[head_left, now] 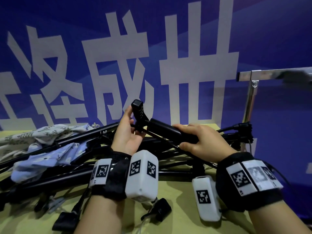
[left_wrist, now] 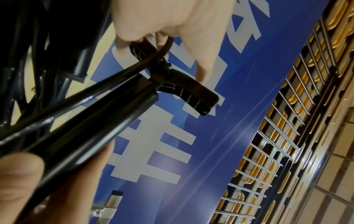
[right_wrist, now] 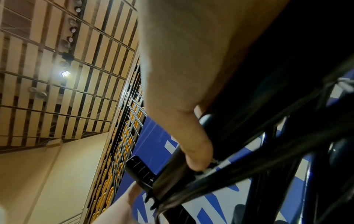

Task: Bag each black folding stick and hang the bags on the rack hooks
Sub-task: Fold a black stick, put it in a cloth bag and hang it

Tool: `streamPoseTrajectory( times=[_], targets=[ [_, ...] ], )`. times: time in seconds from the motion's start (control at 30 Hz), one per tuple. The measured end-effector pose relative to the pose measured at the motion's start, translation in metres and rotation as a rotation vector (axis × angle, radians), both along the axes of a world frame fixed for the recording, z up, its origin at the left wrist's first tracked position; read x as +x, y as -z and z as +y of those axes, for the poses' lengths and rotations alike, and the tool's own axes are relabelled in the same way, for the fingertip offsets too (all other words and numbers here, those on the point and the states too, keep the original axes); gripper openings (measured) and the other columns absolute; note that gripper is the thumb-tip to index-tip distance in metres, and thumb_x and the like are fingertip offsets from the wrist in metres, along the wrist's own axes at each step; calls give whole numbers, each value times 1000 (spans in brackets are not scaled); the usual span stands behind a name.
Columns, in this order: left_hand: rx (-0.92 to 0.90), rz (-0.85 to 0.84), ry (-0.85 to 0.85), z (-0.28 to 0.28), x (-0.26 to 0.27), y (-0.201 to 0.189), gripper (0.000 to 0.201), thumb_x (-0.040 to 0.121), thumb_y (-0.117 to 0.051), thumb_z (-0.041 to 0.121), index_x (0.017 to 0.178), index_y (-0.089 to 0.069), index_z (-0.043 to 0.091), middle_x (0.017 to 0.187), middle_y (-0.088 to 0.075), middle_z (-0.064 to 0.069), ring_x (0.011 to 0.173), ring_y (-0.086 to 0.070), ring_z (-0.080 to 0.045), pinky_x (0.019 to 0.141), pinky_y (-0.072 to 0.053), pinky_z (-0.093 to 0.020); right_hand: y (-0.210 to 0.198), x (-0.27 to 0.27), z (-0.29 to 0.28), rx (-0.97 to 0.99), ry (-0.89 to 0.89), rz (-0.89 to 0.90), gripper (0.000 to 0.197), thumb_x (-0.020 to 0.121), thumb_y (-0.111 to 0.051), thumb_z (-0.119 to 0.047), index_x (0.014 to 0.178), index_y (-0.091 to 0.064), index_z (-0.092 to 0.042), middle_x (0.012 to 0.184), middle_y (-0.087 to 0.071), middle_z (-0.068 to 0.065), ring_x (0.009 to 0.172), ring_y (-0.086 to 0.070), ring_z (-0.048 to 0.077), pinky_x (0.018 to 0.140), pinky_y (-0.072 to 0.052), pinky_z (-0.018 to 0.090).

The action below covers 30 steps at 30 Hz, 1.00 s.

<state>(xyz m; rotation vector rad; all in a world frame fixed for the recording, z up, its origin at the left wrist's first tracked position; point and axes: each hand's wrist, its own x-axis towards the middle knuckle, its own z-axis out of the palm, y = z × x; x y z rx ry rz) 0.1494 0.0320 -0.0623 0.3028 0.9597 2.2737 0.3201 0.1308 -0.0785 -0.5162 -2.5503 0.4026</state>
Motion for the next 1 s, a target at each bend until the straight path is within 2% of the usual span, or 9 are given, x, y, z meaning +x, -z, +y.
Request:
streamPoseTrajectory(
  times=[0.13,0.23,0.4,0.6,0.63,0.73,0.8,0.9,1.0],
  targets=[
    [-242,269,-75,3,2,3,20,93,-47,42,87,-61,29,93,-60,4,106,-50,-17,99,-33,-38,3,0,1,-159,-48,81,51,88,-62,-24,133,-47,-43,106,-67,-7,86,-63,11,82,-53,32],
    [-239,377,-91,5,-1,8,28,97,-39,25,81,-62,25,84,-64,4,87,-58,-10,73,-43,-23,5,0,2,-241,-79,115,46,89,-60,-20,130,-51,-40,106,-67,-6,89,-64,14,84,-54,38],
    [-229,320,-108,7,-7,15,25,95,-38,18,85,-60,20,81,-56,2,70,-44,-9,59,-31,-22,7,-5,8,-345,-102,45,46,90,-58,-21,131,-49,-40,109,-64,-7,98,-61,16,94,-48,43],
    [-51,432,-144,13,-3,15,34,98,-30,17,75,-55,14,76,-61,-3,87,-55,-19,98,-36,-34,7,-3,14,-339,-40,88,42,92,-55,-27,131,-47,-40,99,-63,-8,80,-61,15,77,-51,36],
    [-37,461,-140,12,-3,15,34,98,-27,14,80,-56,12,79,-60,-4,89,-53,-19,98,-36,-34,7,-3,14,-337,-32,93,43,92,-55,-27,131,-47,-41,99,-63,-7,78,-61,15,75,-50,35],
    [-25,554,-74,8,-2,15,32,98,-25,7,96,-57,7,87,-59,-5,86,-51,-16,82,-38,-25,5,-1,14,-347,-37,104,39,93,-52,-24,125,-48,-47,94,-63,-6,81,-60,15,78,-50,32],
    [-50,617,-47,6,0,13,31,99,-27,4,102,-58,7,96,-62,-5,92,-56,-14,85,-42,-24,5,-1,14,-366,-32,134,38,96,-43,-17,118,-52,-46,78,-61,-6,70,-56,13,68,-47,27],
    [-82,666,-43,6,6,13,34,98,-29,2,92,-62,9,99,-66,-4,96,-58,-13,91,-44,-24,7,-5,18,-324,20,132,50,96,-30,-4,127,-53,-35,67,-54,-3,60,-47,13,59,-40,23],
    [3,611,34,5,8,14,34,92,-25,-3,92,-58,3,94,-65,-7,86,-58,-15,78,-51,-22,9,-6,21,-283,76,115,50,97,-28,-5,136,-46,-32,69,-52,-3,60,-46,12,56,-38,20]
  ],
)
